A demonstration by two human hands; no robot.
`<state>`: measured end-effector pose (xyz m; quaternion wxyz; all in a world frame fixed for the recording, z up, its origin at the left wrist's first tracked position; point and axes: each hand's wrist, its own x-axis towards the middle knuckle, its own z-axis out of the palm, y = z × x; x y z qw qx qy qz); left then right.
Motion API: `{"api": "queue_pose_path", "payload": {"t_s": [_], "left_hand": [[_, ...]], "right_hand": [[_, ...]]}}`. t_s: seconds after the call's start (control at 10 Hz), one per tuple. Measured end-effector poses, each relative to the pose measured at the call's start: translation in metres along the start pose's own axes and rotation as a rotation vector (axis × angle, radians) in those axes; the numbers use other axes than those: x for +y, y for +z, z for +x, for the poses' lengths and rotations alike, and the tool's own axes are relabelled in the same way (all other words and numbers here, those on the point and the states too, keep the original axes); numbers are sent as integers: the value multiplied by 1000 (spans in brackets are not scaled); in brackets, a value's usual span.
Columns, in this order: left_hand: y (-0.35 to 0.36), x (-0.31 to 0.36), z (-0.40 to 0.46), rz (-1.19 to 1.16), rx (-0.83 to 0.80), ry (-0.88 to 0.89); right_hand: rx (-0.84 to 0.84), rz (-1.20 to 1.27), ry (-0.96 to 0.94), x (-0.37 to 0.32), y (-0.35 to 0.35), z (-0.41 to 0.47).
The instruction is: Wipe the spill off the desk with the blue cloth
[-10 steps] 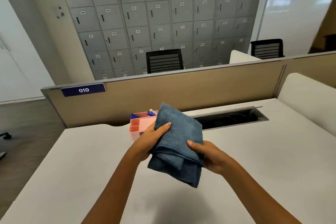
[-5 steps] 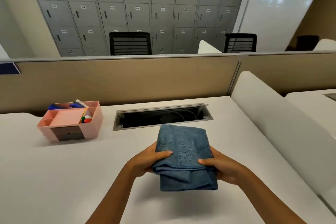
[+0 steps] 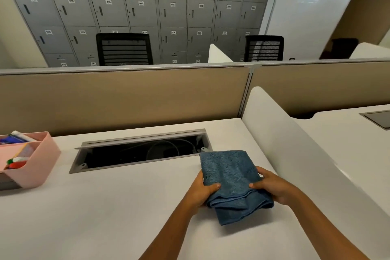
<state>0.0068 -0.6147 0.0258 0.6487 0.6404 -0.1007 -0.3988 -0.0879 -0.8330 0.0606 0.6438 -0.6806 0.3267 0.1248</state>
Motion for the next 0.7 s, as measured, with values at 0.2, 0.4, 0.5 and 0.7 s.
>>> {"api": "queue_pose_path", "payload": {"t_s": [0.2, 0.4, 0.5, 0.7], "left_hand": [[26, -6, 36, 203, 139, 59], [38, -9, 24, 595, 230, 137], [32, -15, 11, 1054, 98, 124], [10, -30, -26, 1499, 69, 265]], "right_hand": [[139, -66, -72, 5, -19, 20], [368, -426, -97, 21, -18, 25], [516, -669, -90, 27, -9, 19], [844, -1068, -172, 40, 25, 1]]}}
